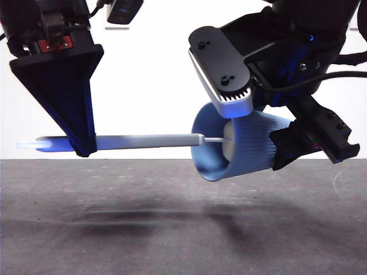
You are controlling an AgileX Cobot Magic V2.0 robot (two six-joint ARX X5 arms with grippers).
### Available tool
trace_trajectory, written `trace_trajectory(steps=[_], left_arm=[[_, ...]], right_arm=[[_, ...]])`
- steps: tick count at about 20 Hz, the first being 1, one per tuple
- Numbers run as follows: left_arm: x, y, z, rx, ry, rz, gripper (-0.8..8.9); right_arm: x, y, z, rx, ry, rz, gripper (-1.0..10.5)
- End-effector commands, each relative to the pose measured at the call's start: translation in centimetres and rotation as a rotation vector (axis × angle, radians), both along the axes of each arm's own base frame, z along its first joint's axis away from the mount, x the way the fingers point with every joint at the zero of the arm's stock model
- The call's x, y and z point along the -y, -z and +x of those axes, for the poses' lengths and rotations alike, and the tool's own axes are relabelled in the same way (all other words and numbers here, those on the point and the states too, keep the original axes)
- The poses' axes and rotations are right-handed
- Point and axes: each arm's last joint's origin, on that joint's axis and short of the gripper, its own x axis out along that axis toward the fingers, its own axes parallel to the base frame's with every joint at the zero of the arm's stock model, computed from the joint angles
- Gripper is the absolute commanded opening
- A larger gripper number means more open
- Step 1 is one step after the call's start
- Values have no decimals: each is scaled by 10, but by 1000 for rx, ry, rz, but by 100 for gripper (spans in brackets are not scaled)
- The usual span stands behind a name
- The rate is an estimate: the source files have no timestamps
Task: Pick up the cup brush,pick up the cup,insert the brush into the cup,clean the cup,put the cup brush back,put the cup back to the fixed position on the table
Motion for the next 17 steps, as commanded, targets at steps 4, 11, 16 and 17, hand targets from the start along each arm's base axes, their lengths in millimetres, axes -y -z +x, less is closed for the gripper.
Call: trace_trajectory(steps=[4,11,16,17], left_arm=[[-22,-10,-8,18,-105,124,-9],[-48,-32,-32,1,-118,123,-9],[-33,-25,-22,-16,-88,50,-9],[-29,-22,-19,-20,-81,55,-9]], right_arm=[[1,2,-2,16,80,12,-17],[1,2,-2,16,88,27,-17],[-1,1,-3,21,83,37,-17],[-1,1,-4,19,77,39,-17]])
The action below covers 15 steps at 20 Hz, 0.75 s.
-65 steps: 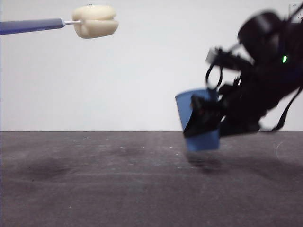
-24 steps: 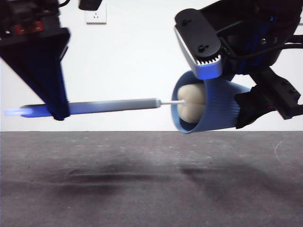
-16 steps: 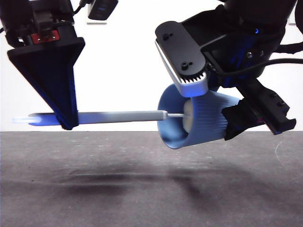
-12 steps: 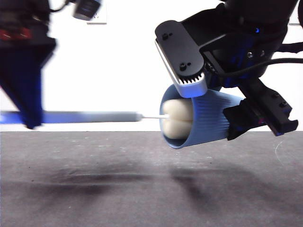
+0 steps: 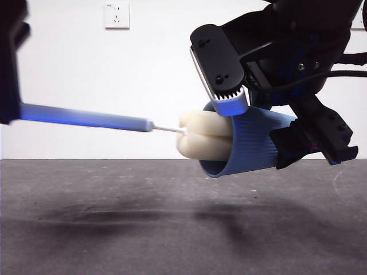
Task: Pick up the cup brush,pick up the cup,insert the brush into the cup,clean the cup,put the cup brush back,put the cup back to the fixed position on the table
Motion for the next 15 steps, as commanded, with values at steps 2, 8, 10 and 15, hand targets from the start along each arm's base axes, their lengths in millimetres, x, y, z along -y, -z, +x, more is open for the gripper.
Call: trace_trajectory(steps=[2,8,10,15], left_arm=[[16,12,14,-1,-4,-11,-9],[39,25,33,2,-20,-145,-9],[39,25,32,3,-24,-134,-9],[26,28,29,0,-105,6,-9]], right_arm=[[-5,0,-3,2,-14,18,-17],[-11,-1,-7,0,-48,65,-17],[-11,-1,-7,1,-47,65,-17],[-9,-1,-7,6,8,91,-17]])
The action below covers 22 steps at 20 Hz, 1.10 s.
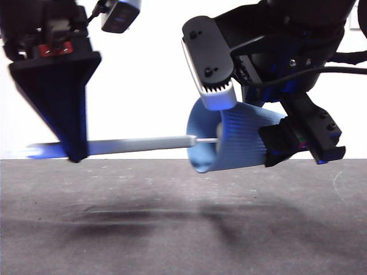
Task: Pick up the cup brush,pick up the cup,insert the brush into the cup,clean the cup,put the cup brush back,put the cup back to the fixed position on the table
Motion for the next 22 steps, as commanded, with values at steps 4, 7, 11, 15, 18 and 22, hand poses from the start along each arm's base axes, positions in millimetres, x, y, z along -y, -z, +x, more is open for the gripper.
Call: trace_trajectory(steps=[4,7,11,15,18,22], left_arm=[[-21,-11,-4,47,-165,92,-9],[-36,-21,-7,54,-220,77,-9],[-54,-28,-9,71,-287,120,-9],[-60,-33,-6,94,-380,76,-9],[-60,-33,3,132,-493,-13,-9],[-60,-24,20,193,-674,-176,-9]], right_arm=[[0,-2,0,42,129,112,-17],[3,-9,-2,57,211,240,-17],[11,-20,-5,84,332,415,-17],[21,-32,-11,82,476,638,-17],[32,-46,-18,29,577,876,-17],[49,-73,-31,-52,649,1212,-17]])
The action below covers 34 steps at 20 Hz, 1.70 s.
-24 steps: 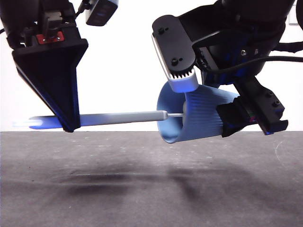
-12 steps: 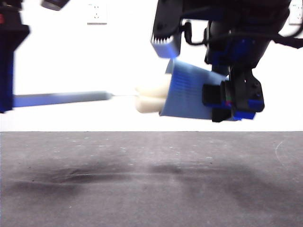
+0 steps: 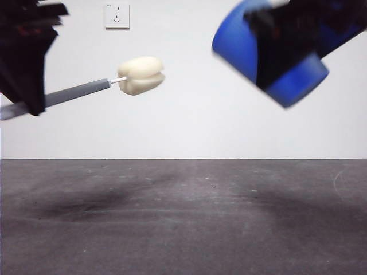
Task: Pick up the cup brush,pick up the cup,insert the brush into the cup,clean the cup,put the cup brush back,put the cup back to the fixed position on the table
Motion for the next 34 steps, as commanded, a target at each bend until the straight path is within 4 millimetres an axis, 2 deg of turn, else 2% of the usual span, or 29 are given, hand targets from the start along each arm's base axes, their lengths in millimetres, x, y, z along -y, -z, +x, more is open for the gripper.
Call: trace_trajectory(steps=[1,5,10,16,19,27,29,31,32,34], left_arm=[[-2,8,10,26,-136,-93,-9],[0,20,31,22,-177,-130,-9],[12,60,55,-80,-186,-62,-9],[24,102,76,-178,-240,-83,-9],[25,112,79,-201,-277,-87,-9],[20,121,83,-257,-357,-119,-8],[22,121,83,-273,-343,-141,53],[22,122,82,-286,-336,-149,274],[22,122,82,-293,-328,-143,327],[21,122,80,-317,-302,-140,355]], right_arm=[[8,-13,-6,-19,58,230,-17],[24,-30,-17,-7,26,378,-17],[36,-41,-25,15,14,458,-17],[39,-41,-27,-8,-1,459,-17],[39,-39,-28,-17,3,449,-17],[39,-39,-28,-33,-14,460,-17],[39,-39,-28,-33,-14,460,-17],[39,-39,-28,-33,-14,460,-17],[39,-39,-28,-33,-15,461,-17],[38,-40,-28,-28,-16,466,-17]])
